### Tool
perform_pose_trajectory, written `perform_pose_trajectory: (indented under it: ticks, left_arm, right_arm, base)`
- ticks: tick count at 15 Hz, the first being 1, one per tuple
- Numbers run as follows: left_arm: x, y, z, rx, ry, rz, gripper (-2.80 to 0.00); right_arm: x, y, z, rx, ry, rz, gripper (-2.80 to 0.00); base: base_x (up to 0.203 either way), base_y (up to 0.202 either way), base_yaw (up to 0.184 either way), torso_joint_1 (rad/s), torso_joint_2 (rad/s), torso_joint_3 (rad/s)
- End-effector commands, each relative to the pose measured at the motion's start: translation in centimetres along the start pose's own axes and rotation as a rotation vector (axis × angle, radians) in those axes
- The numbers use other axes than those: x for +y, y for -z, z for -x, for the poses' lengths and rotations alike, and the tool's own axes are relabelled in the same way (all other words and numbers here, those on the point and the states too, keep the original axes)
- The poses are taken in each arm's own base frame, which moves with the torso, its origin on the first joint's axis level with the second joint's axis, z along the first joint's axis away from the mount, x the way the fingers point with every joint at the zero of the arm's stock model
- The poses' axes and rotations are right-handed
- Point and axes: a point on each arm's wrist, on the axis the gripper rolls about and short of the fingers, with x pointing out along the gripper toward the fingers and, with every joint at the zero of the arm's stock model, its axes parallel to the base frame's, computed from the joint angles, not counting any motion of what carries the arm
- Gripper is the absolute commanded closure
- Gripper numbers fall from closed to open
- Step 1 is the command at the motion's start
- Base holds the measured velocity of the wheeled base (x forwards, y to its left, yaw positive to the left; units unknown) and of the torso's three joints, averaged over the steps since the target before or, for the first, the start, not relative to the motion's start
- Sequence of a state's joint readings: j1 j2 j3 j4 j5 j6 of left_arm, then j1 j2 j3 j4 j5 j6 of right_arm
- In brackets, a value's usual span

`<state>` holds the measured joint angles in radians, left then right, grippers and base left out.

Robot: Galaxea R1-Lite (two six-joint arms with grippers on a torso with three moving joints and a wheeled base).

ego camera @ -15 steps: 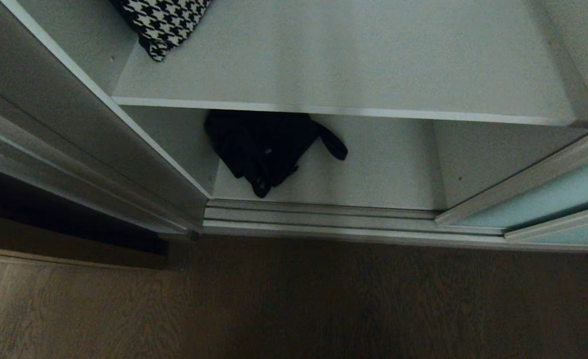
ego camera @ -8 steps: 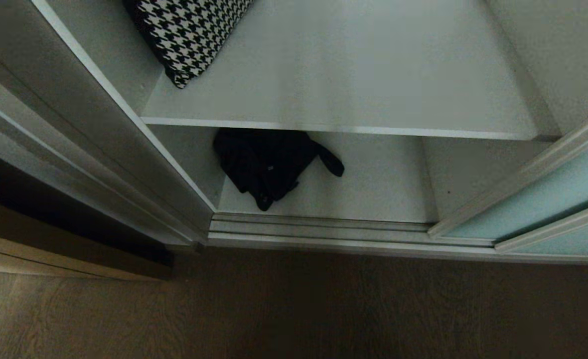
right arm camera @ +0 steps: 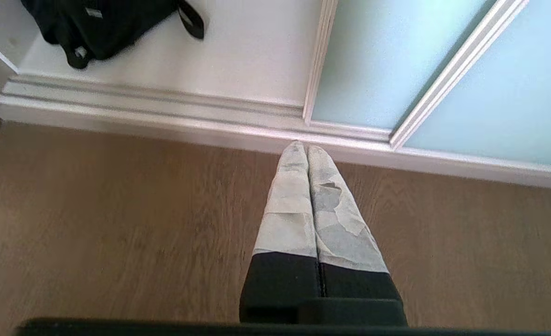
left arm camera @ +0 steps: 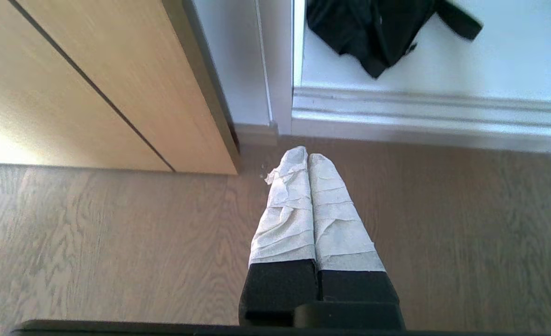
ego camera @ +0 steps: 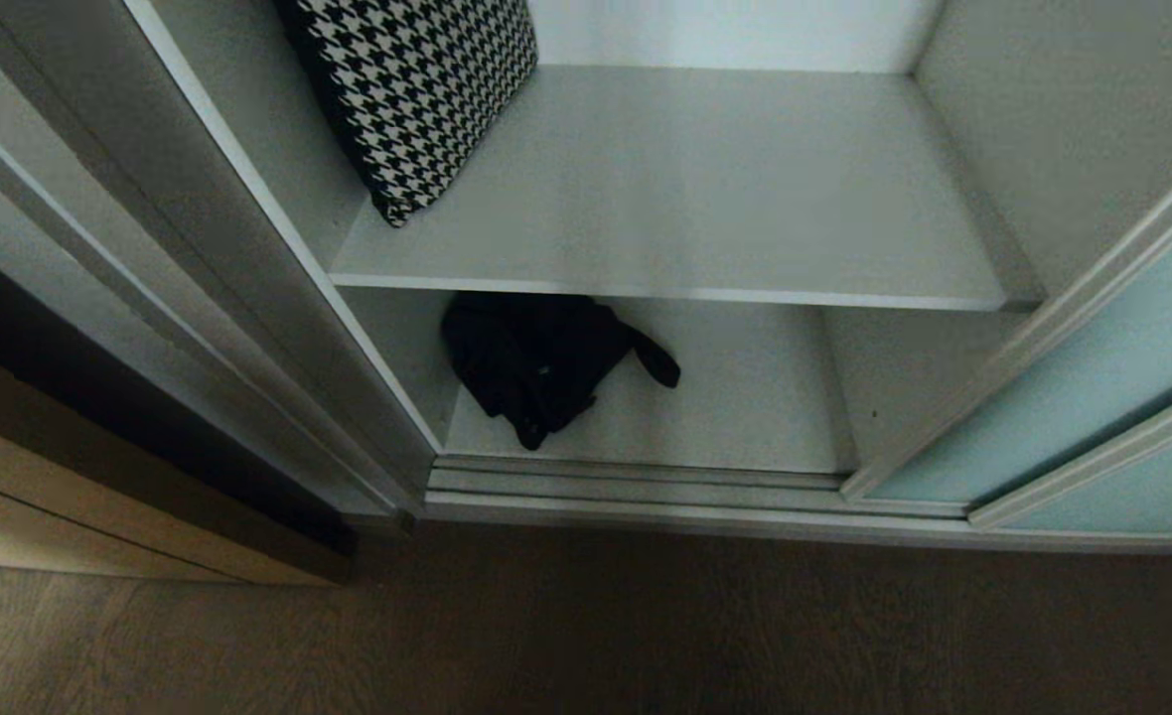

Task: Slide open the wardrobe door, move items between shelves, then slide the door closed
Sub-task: Close the door

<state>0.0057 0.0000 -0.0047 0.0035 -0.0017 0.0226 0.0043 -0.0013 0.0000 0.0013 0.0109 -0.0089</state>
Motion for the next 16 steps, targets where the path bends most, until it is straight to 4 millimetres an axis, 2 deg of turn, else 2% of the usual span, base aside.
perform_pose_trajectory:
  ticks: [1,4,16]
  left_arm:
    - [0.00,-0.01,-0.02,0.003,0.000,0.001,0.00]
    - [0.00,0.01,-0.02,0.004,0.000,-0.002,0.00]
    - [0.00,0.02,-0.04,0.003,0.000,0.001,0.00]
  right_arm:
    - [0.00,0.05,-0.01,0.002,0.000,0.000,0.00]
    - [0.00,0.05,-0.01,0.002,-0.001,0.000,0.00]
    - [0.00,0.05,0.00,0.000,-0.001,0.000,0.00]
  base:
    - [0.000,0.000,0.000,-0.005,0.00,0.197]
    - [0.000,0.000,0.000,0.000,0.00,0.169]
    - [0.000,0.000,0.000,0.001,0.00,0.021]
